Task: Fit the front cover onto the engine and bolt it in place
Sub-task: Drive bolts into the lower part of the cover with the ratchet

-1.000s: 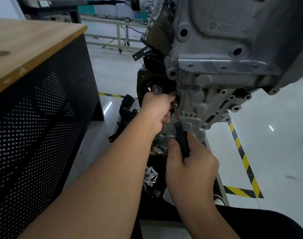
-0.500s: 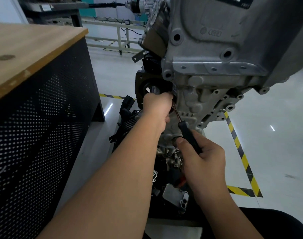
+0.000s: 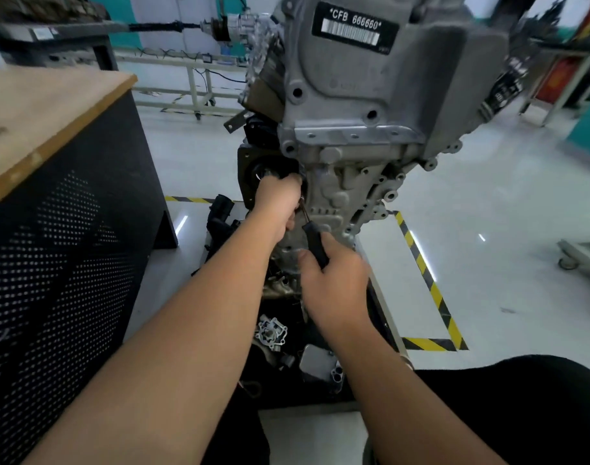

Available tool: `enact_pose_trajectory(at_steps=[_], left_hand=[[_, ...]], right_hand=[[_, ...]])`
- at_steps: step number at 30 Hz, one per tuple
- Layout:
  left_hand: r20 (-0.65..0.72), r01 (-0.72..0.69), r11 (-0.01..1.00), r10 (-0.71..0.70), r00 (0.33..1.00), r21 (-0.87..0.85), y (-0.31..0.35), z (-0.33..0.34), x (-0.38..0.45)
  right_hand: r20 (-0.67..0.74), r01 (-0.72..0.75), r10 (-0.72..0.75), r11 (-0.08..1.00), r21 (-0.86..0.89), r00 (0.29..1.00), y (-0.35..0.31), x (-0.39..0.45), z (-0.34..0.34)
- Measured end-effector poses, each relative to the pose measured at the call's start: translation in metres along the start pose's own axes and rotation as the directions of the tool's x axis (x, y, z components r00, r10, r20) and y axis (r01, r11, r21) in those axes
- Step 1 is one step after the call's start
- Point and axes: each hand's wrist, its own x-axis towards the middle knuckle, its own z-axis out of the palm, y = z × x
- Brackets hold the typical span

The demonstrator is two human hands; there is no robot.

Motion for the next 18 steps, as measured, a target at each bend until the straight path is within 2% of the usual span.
enact_pose_trajectory(at_steps=[3,5,8,10,14,18], left_hand=[[-0.019,-0.053,0.998,0.054,0.998,0.034,0.003,-0.001,-0.008],[-0.039,-0.072,0.996,0.074,0.997,0.044,0.004,0.0,-0.006],[-0.062,-0.091,0.995,0.093,0.994,0.028,0.003,0.0,-0.004],[-0.049,-0.102,0.995,0.103,0.993,0.019,0.001,-0.001,-0.002],[-0.047,-0.093,0.996,0.094,0.994,0.013,-0.003,-0.004,0.002],[-0.042,0.005,0.997,-0.008,0.999,-0.079,0.0,-0.004,0.0]], right_hand=[[-0.08,-0.048,0.044,0.998,-0.037,0.996,-0.016,-0.014,0.023],[-0.149,-0.082,0.081,0.997,-0.001,0.986,-0.024,-0.028,0.039],[-0.168,-0.165,0.179,0.982,0.095,0.969,-0.026,-0.036,0.052],[-0.167,-0.171,0.19,0.978,0.119,0.968,-0.021,-0.041,0.046],[-0.081,-0.192,0.216,0.953,0.233,0.973,-0.008,-0.038,0.032],[0.009,-0.207,0.216,0.924,0.32,0.976,0.01,-0.028,0.02]])
